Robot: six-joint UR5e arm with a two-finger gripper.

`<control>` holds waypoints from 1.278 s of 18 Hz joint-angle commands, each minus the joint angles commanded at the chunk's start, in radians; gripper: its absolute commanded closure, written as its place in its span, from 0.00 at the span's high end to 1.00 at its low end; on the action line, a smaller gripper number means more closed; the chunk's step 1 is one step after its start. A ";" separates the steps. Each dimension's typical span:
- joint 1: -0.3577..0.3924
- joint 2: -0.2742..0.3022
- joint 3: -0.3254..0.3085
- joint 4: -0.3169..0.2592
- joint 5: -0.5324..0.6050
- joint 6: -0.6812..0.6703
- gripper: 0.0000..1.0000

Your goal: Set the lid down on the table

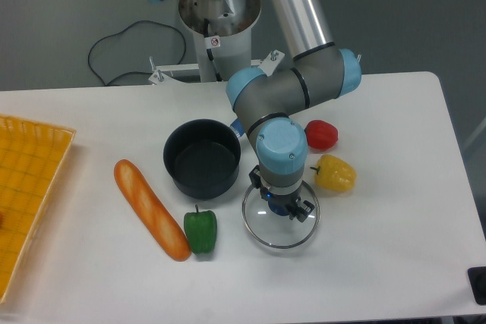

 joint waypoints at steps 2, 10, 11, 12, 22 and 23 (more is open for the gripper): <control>-0.002 -0.006 0.002 0.000 0.000 0.000 0.56; -0.009 -0.015 0.002 0.000 0.002 0.000 0.56; -0.009 -0.015 0.002 0.000 0.002 -0.002 0.56; -0.009 -0.017 0.000 0.000 0.002 -0.002 0.56; -0.015 -0.023 0.000 0.002 0.003 -0.003 0.57; -0.015 -0.025 -0.002 0.002 0.003 -0.003 0.57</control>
